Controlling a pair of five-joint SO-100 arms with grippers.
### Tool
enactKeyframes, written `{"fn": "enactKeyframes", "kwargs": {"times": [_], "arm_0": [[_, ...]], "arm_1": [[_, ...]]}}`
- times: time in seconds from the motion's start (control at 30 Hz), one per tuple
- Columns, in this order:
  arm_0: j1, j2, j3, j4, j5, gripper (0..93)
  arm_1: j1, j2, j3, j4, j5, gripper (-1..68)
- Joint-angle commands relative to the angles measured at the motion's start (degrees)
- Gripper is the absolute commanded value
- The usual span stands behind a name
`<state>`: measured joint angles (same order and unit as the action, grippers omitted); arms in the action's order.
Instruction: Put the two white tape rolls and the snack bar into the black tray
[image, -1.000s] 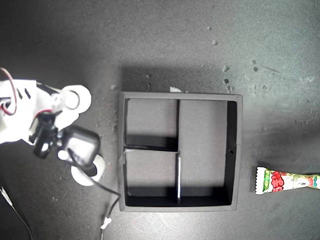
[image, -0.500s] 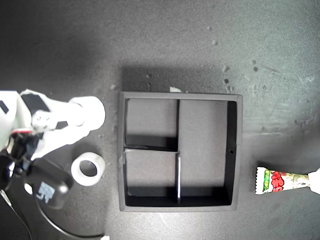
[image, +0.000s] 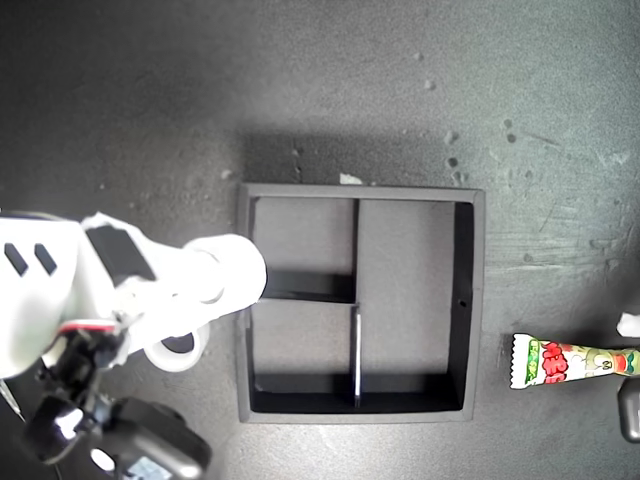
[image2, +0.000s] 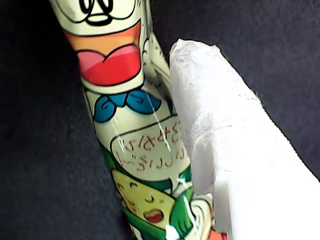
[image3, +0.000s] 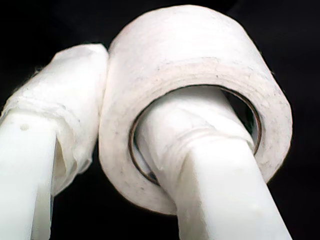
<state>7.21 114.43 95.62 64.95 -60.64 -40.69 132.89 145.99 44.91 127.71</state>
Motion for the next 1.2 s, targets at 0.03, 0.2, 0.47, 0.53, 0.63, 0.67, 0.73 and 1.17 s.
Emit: {"fn": "enactKeyframes", "kwargs": {"times": [0.03, 0.2, 0.47, 0.53, 0.63, 0.67, 0.73, 1.17], "arm_0": [[-0.53, -0.62, -2.37, 0.18, 0.00, 0.0], [-0.26, -1.23, -2.90, 0.18, 0.79, 0.0], [0.00, 0.00, -1.85, 0.18, 1.23, 0.0], [0.00, 0.00, -1.76, 0.18, 1.41, 0.0], [0.18, -0.26, -1.67, 0.18, 1.85, 0.0], [0.18, -0.35, -1.76, 0.18, 2.02, 0.0], [0.35, -0.53, -1.85, 0.09, 2.20, 0.0], [1.32, -1.14, -2.37, 0.09, 2.64, 0.0]], "arm_1": [[1.32, -0.09, 5.19, -14.15, -7.03, 30.8], [1.05, -3.52, 7.03, -20.48, -12.13, 31.3], [-0.09, -5.27, 10.02, -25.05, -13.62, 27.6], [-0.53, -5.27, 11.25, -25.58, -13.89, 26.7], [-0.97, -5.27, 13.89, -27.25, -14.06, 21.5], [-0.97, -5.27, 14.94, -27.69, -14.06, 18.3], [-0.88, -5.27, 16.61, -28.21, -14.15, 13.5], [3.60, 1.05, 15.21, -20.74, -20.13, -0.3]]}}
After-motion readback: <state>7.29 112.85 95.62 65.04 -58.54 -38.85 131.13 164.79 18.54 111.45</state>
